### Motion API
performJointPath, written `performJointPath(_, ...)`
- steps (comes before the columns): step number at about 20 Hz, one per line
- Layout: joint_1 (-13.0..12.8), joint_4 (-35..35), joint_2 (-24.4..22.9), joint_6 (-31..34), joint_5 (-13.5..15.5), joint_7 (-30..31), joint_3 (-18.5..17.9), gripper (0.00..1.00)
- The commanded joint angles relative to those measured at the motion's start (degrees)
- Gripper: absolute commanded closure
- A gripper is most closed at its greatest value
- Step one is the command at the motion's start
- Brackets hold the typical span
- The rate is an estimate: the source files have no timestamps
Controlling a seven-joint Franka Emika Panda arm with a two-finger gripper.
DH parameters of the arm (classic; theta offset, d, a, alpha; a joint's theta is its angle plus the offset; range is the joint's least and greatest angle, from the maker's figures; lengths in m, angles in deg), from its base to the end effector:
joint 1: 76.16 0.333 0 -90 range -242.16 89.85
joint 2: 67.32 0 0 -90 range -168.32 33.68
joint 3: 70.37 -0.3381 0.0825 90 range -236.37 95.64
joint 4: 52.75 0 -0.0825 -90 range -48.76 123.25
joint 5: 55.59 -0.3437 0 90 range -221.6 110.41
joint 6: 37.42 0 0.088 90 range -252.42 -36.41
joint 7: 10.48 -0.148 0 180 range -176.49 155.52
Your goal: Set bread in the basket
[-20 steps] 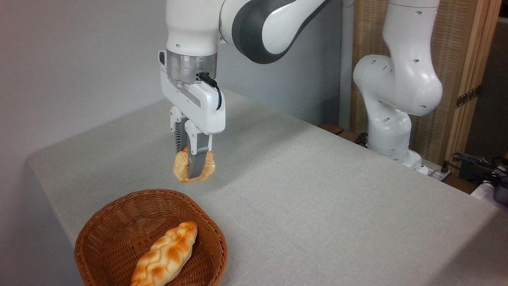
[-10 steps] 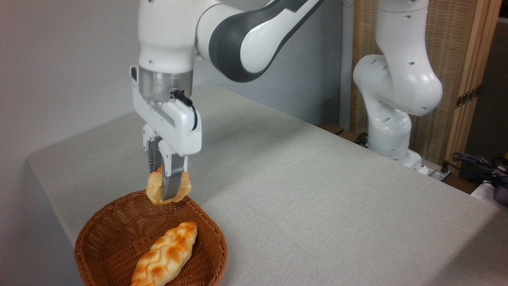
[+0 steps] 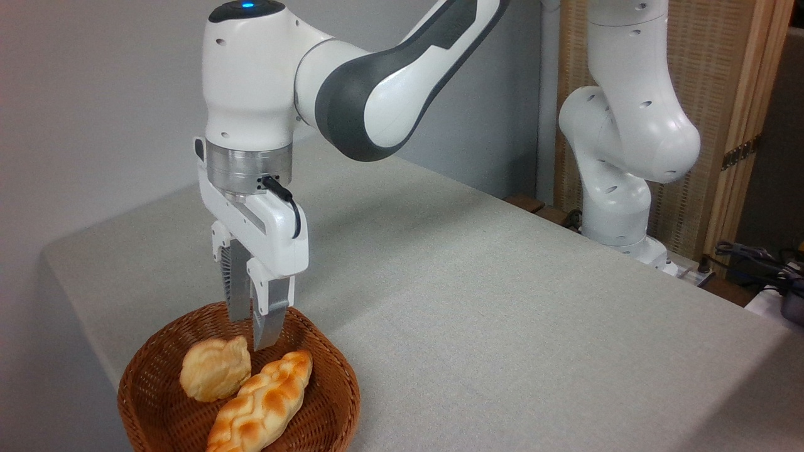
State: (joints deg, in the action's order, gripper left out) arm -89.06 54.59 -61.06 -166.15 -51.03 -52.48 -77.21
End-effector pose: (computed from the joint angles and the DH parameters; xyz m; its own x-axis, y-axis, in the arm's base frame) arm 0.5863 -0.0694 0.4787 0.6664 -0.7080 0.2337 -0.7002 -0.7020 -0.1298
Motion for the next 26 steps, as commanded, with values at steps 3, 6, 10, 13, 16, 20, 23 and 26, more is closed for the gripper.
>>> performJointPath(3,-0.20,-0.91,0.50,-0.81,1.15,0.34,-0.45,0.00)
performJointPath(6,-0.28,-0.91,0.50,-0.81,1.15,0.34,-0.45,0.00)
performJointPath(10,-0.28,-0.91,-0.02,-0.73,1.15,0.42,-0.36,0.00)
performJointPath(13,-0.28,-0.91,-2.39,0.23,1.23,0.77,-0.45,0.00)
performJointPath(16,-0.28,-1.00,-6.17,5.93,1.15,2.09,-0.36,0.00)
performJointPath(20,-0.37,-0.91,-10.21,13.75,0.27,2.18,-0.01,0.00)
performJointPath(23,-0.46,-0.91,-12.93,19.56,0.27,2.18,0.26,0.00)
performJointPath(26,-0.37,-0.91,-14.00,24.93,0.18,2.09,-0.01,0.00)
